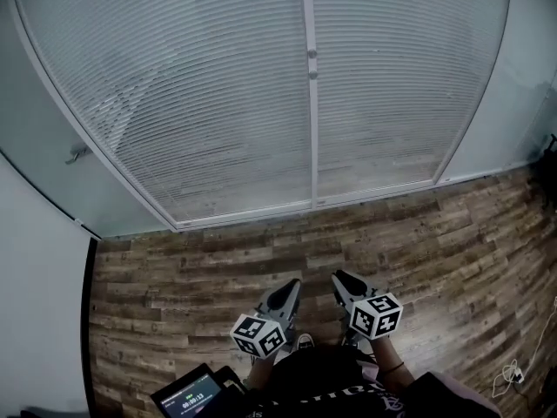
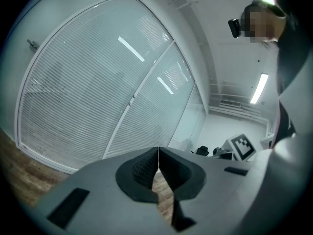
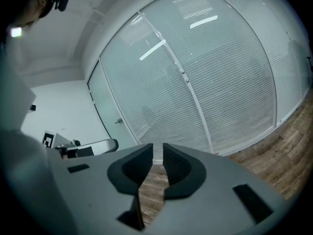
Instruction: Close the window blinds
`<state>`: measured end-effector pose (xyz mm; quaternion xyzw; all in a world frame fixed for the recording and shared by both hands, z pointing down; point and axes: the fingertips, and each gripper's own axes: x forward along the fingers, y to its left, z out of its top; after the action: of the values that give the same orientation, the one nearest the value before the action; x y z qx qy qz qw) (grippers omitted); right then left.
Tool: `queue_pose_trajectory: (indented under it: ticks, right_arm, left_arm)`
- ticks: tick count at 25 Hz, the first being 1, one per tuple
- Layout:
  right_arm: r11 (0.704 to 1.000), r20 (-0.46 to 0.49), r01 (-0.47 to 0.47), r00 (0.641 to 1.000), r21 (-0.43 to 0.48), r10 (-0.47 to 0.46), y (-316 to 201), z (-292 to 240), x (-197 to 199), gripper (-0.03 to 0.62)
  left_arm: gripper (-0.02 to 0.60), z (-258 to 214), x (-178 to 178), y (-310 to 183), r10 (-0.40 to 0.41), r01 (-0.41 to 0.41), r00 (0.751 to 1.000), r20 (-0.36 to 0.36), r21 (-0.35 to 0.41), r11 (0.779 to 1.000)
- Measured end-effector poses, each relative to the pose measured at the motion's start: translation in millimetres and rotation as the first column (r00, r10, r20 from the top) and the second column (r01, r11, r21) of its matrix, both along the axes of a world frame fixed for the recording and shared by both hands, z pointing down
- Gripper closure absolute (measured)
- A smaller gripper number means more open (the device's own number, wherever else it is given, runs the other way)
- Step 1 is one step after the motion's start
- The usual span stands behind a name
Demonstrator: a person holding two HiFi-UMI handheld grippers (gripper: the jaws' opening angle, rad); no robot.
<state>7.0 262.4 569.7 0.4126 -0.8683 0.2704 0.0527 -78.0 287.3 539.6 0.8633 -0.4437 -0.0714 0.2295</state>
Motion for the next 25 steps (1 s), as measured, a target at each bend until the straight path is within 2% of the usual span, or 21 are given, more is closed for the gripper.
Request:
queue_pose_trajectory:
  ticks: [5, 9, 17, 21, 25]
  right_arm:
    - [1.000, 0.000, 0.023, 1.000, 0.018, -0.023, 18, -9, 17, 0.520]
    - [0.997, -0.023, 0.069, 0.997, 0.025, -0.069, 36, -15, 45, 0.520]
    - [0.988, -0.058, 0.154, 0.987, 0.030, -0.153, 82, -14, 123, 0.520]
    - [0.983, -0.035, 0.180, 0.983, 0.023, -0.179, 98, -14, 155, 0.520]
    - [0.978, -0.033, 0.202, 0.979, 0.054, -0.201, 106, -22, 170, 0.520]
  left_arm:
    - [0.577, -10, 23, 12, 0.001, -0.001, 1.000, 0.003, 0.020, 1.000]
    - [0.577, -14, 50, 22, -0.044, 0.044, 0.999, -0.006, 0.017, 0.999]
    - [0.577, -5, 131, 68, -0.104, 0.104, 0.995, -0.001, -0.022, 0.994]
    - [0.577, -5, 174, 84, -0.099, 0.099, 0.995, 0.001, -0.021, 0.995]
    - [0.577, -13, 200, 92, -0.083, 0.083, 0.996, 0.009, 0.005, 0.997]
